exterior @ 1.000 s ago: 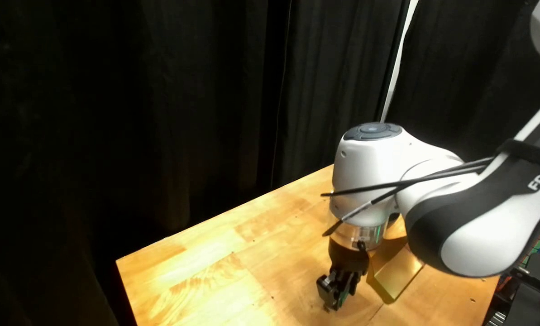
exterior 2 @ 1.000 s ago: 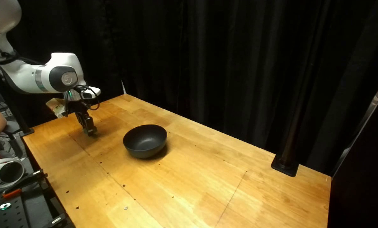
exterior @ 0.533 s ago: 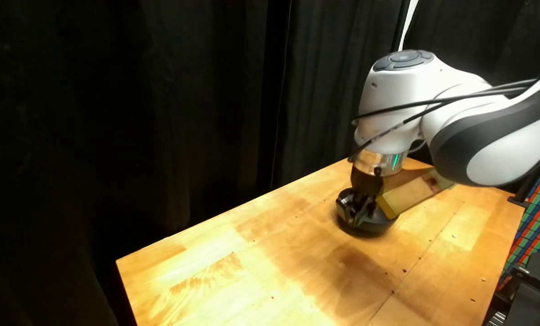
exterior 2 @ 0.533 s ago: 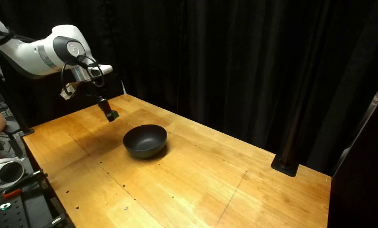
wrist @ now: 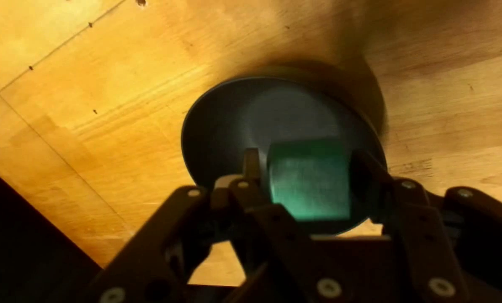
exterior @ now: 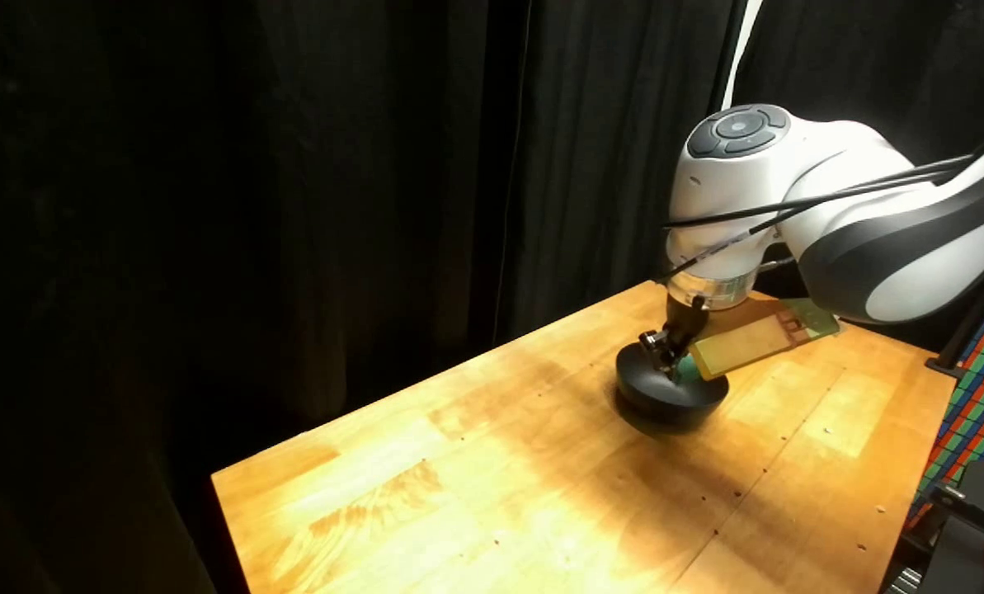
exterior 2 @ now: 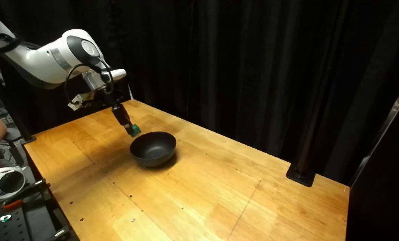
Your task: Put the green block in the black bowl
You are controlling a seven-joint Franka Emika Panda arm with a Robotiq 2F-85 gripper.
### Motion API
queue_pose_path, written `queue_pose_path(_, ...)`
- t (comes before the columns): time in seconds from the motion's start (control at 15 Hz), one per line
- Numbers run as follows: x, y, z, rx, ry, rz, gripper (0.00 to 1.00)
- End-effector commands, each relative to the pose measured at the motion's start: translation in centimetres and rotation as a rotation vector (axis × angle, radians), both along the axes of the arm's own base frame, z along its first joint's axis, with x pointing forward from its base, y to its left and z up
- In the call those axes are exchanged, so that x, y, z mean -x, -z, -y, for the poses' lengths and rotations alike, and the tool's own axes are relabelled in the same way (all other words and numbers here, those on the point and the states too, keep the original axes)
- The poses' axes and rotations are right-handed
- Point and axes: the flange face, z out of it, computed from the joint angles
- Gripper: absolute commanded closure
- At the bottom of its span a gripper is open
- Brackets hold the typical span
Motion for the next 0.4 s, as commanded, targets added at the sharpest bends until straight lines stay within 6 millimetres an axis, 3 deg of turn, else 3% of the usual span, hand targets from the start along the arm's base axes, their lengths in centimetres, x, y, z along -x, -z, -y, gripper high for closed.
queue_pose_path(0.0, 0.3, -1.1, 0.1, -0.018, 0.029, -0.009, 0.1)
queue_pose_path(0.13, 0.8, -2.8, 0.0, -0.074, 0.026, -0.026, 0.0)
queue_pose_path(0.33, 2.7, -4.4, -0.8, -0.217, -0.013, -0.134, 0.0)
